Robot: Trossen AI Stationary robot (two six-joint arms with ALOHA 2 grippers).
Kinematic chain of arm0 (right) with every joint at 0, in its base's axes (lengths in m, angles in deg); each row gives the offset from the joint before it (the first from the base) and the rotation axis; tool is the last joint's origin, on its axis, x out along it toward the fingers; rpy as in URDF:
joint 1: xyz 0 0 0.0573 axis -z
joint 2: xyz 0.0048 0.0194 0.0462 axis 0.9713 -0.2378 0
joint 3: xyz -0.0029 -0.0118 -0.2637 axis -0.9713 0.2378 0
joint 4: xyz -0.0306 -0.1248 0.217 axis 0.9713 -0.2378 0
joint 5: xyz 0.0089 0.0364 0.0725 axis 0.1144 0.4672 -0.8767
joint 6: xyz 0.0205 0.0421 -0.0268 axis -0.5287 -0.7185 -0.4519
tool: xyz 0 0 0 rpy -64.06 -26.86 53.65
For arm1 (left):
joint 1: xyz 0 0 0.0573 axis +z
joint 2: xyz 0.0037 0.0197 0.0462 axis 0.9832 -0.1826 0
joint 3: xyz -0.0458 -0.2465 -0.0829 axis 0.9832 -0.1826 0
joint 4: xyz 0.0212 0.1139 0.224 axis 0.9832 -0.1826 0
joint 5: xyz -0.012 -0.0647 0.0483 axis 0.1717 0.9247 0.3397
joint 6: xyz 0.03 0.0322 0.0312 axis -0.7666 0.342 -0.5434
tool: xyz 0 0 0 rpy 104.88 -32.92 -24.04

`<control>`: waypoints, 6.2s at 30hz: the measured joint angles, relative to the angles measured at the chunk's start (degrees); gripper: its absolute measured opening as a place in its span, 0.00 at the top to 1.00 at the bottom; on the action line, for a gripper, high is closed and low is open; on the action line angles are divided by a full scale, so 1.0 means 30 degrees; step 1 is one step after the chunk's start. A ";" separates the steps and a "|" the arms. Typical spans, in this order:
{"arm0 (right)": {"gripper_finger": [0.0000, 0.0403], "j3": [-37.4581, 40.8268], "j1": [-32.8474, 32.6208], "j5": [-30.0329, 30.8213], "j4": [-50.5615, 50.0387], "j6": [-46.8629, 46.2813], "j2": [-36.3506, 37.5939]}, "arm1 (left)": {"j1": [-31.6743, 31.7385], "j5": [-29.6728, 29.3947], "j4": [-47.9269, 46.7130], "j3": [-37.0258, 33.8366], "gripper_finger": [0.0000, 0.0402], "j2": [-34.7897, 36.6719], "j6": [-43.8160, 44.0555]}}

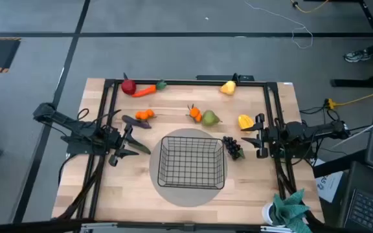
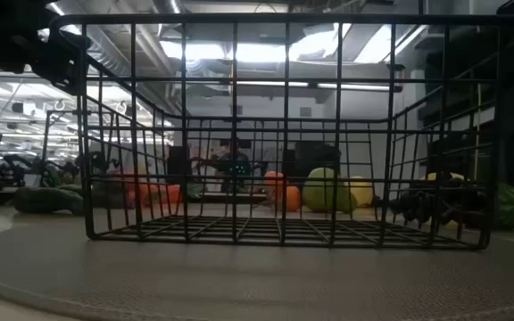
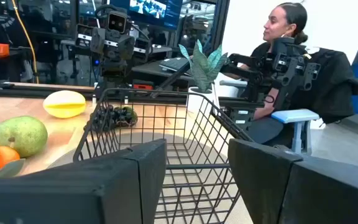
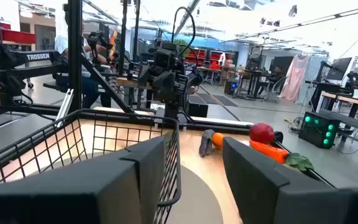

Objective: Build produce basket

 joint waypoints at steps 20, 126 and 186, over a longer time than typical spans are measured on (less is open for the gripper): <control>0.59 -0.0004 -0.0006 0.0001 -0.0002 -0.0001 0.0000 | -0.0001 0.0000 0.0007 -0.0007 0.59 0.0001 -0.0007; 0.59 -1.6194 0.1656 1.0613 -2.5586 -2.3319 -1.4252 | 0.0006 -0.1064 0.4981 0.1049 0.59 -0.0004 -0.5493; 0.97 -1.6306 1.2050 -0.0928 -2.1748 -1.3780 -2.7714 | 0.0006 -0.1052 0.5064 0.1049 0.59 -0.0002 -0.5512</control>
